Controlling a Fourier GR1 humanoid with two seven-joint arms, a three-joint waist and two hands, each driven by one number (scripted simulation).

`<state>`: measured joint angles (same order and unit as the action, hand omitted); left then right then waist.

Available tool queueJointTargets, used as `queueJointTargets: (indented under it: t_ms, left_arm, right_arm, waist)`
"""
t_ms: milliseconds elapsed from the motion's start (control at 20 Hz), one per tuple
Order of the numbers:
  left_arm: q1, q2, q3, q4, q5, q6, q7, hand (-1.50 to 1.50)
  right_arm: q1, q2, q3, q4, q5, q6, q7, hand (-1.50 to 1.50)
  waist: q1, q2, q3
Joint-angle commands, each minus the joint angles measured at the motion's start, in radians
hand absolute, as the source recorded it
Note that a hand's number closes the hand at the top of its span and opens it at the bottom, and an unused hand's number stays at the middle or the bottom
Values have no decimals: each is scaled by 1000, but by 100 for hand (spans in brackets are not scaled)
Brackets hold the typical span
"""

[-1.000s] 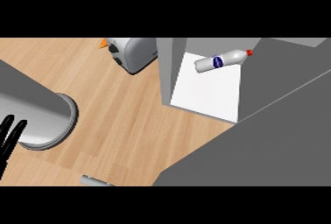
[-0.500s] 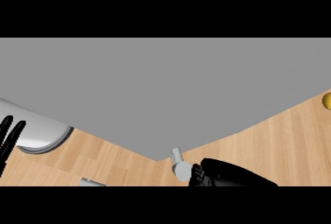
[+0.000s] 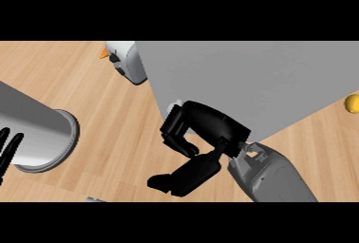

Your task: Pick up the bottled water, place it into the cabinet and close the cabinet

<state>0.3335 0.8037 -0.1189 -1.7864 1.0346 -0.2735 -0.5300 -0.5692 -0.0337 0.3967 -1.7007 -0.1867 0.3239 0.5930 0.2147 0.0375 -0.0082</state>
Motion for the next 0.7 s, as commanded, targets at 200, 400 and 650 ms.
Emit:
queueJointTargets:
  t_ms: [200,400,650]
  left_arm:
    - [24,6,28,25,12,-36,-12,-150]
    - [17,-1,38,20,23,-26,-11,-150]
    - [28,-12,33,12,18,-32,-18,-150]
  right_arm:
    - [-329,33,-144,322,56,-275,-53,150]
    - [-408,34,-170,441,45,-348,-103,150]
    - [-445,34,-177,503,-8,-457,-124,-150]
  waist:
    - [-11,-4,2]
    - [-33,0,5]
    - [-42,1,5]
